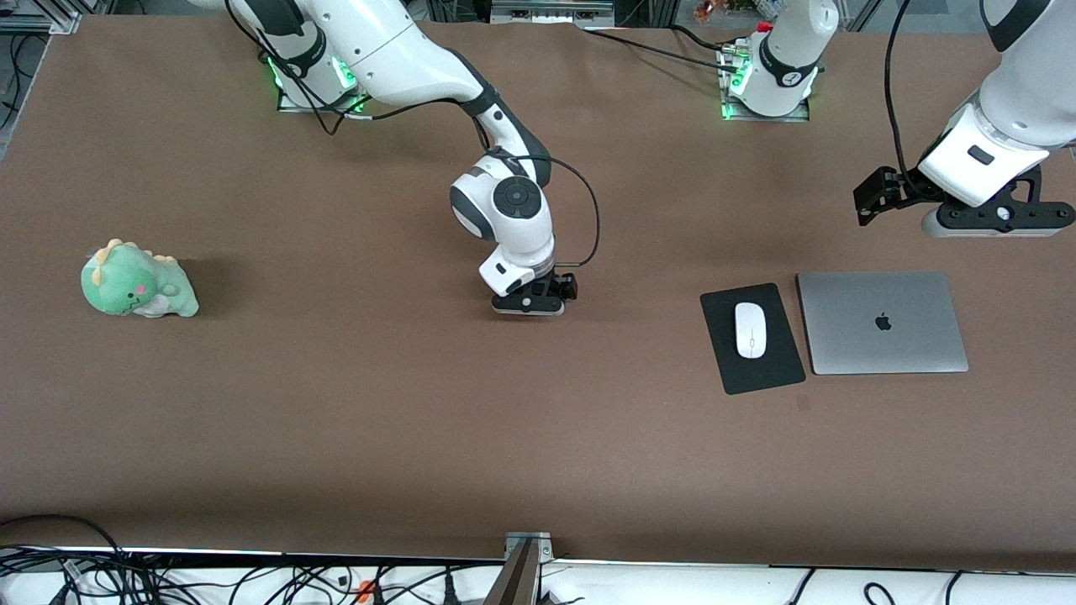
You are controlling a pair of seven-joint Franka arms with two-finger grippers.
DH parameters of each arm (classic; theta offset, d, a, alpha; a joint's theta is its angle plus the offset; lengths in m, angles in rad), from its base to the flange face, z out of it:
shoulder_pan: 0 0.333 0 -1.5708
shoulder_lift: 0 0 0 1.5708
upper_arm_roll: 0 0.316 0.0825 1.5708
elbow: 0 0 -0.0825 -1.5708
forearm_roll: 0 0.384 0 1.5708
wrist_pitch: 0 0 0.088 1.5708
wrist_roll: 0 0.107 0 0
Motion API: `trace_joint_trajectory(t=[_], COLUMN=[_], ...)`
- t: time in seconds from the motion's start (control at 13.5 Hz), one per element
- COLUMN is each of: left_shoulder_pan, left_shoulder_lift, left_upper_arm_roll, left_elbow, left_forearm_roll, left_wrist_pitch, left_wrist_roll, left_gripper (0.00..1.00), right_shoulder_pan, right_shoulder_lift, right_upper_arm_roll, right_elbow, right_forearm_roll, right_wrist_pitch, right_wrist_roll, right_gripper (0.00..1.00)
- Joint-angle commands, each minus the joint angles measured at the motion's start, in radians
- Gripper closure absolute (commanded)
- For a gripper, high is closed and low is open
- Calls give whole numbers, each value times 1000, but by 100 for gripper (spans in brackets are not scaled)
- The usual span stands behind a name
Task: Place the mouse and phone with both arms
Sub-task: 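Grasp the black phone with the right gripper while the left gripper withdraws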
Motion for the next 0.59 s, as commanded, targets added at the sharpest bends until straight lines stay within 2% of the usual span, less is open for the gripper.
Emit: trace_joint_trajectory(t=[0.0, 0.22, 0.44, 0.52], left_shoulder_pan=[18, 18, 18, 18], left_shoulder_lift=[1, 1, 1, 1], left_upper_arm_roll=[-12, -12, -12, -12], left_elbow=[15, 15, 15, 15], left_forearm_roll=[-20, -18, -18, -20], left_wrist_pitch=[-14, -14, -14, -14], left_wrist_roll=[30, 30, 30, 30], left_gripper=[0, 0, 0, 0], right_shoulder_pan=[13, 20, 20, 20], right_shoulder_lift=[25, 25, 24, 22], right_upper_arm_roll=[-11, -11, -11, -11], right_elbow=[25, 25, 25, 25], right_forearm_roll=[-20, -20, -22, -22], right_wrist_pitch=[11, 15, 10, 4], right_wrist_roll=[22, 20, 13, 11], right_gripper=[0, 2, 33, 38])
